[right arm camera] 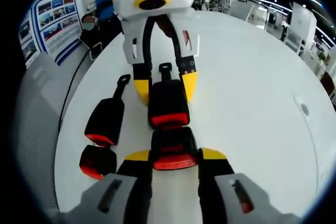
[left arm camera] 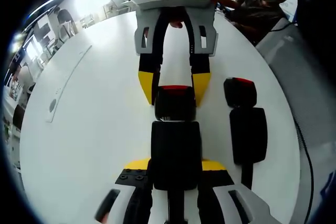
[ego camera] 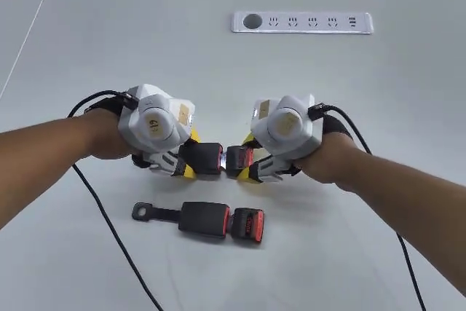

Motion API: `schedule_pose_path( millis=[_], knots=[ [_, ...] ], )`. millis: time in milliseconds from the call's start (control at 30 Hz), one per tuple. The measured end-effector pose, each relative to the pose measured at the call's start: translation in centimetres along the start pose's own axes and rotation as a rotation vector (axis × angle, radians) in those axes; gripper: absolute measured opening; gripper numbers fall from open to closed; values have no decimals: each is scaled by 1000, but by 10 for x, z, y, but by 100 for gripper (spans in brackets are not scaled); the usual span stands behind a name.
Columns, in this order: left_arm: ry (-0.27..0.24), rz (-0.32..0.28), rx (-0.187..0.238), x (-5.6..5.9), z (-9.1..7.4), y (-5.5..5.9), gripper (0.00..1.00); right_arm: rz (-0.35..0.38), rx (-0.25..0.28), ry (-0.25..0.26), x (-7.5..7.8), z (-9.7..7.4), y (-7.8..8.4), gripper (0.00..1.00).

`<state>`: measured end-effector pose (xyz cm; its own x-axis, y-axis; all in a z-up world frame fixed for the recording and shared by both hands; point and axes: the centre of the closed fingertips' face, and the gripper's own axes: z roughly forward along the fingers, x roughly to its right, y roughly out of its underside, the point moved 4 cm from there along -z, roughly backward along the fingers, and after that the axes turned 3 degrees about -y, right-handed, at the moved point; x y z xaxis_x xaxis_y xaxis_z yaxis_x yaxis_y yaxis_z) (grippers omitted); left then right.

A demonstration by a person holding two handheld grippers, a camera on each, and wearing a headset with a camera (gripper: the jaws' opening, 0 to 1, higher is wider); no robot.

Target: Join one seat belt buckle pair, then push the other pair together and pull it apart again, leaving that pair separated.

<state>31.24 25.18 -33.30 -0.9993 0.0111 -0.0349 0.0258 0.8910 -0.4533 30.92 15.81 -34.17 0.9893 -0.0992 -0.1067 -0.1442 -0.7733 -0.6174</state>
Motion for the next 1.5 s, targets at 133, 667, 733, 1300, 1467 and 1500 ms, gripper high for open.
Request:
schedule_pose_path(
  millis=[133, 667, 733, 1300, 1467, 1500],
  knots=[
    [-1, 0, -10, 0, 1, 1, 33, -1, -9, 3, 0, 0, 1, 32],
    [2, 2, -33, -3, 4, 6, 33, -8, 3, -1, 0, -2, 2, 32],
    [1, 1, -36, -4, 4, 6, 33, -12, -1, 0, 0, -2, 2, 32],
    [-5, -6, -45, -4, 5, 7, 34, 0, -16, 8, 0, -18, 20, 33],
    [-8, -5, -48, -3, 4, 5, 34, -7, -20, 7, 0, -28, 31, 33],
    [-8, -5, -48, -4, 4, 5, 34, -5, -25, 8, -2, -31, 36, 33]
  ],
)
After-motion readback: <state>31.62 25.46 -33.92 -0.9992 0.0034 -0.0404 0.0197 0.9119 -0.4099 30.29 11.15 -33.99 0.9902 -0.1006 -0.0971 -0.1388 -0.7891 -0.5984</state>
